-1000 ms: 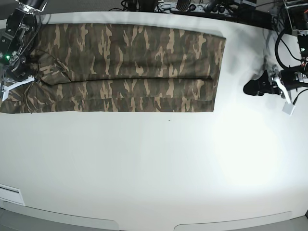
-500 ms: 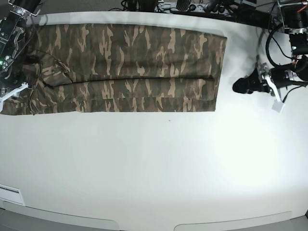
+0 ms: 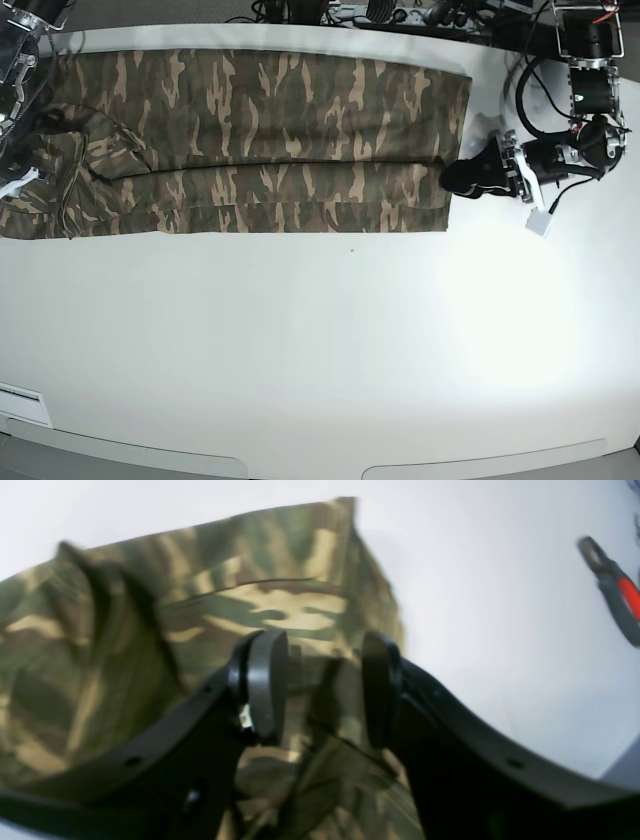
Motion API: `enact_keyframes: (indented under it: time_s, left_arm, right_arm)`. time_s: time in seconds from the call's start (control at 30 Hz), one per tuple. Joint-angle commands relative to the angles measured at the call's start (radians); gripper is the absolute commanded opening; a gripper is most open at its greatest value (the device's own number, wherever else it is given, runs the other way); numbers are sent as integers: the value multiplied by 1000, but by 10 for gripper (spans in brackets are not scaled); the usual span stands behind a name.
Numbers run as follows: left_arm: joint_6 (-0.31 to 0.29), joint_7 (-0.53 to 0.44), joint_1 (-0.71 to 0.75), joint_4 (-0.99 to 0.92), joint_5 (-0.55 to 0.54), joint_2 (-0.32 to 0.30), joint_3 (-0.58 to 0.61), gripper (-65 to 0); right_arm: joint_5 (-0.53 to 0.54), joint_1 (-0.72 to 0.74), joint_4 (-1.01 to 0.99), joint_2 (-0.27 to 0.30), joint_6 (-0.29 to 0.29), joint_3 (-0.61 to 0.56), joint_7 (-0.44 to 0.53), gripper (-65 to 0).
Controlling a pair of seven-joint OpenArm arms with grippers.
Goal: Fold the T-shirt properly
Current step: 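Grasp the folded shirt end with the left gripper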
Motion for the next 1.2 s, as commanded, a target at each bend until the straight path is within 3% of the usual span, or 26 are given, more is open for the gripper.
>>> enact_keyframes:
  time_s: [0.0,0.3,0.47,0.87,1.0,1.17]
  left_arm:
    - [26,43,19,-3,26,10,21,-245]
    - [26,41,21,0,26,43,21,-245]
    - [33,40,21,80,101,40,-55,-245]
    - [322,-171,139,500,667,13,-89,-245]
    - [384,-217,168,625,769,13,-89,-245]
    - [461,-245,167,631,862,15,-89,-245]
  right_arm:
    - [0,11,18,25,-4,11,19,-376]
    - [1,5,18,32,-4,39,16,-376]
    - [4,5,18,32,-4,44,16,-376]
    - [3,5,18,32,-3,44,8,-376]
    - [-1,-1,18,35,4,44,7,-376]
    - [0,0,18,48,4,44,8,-376]
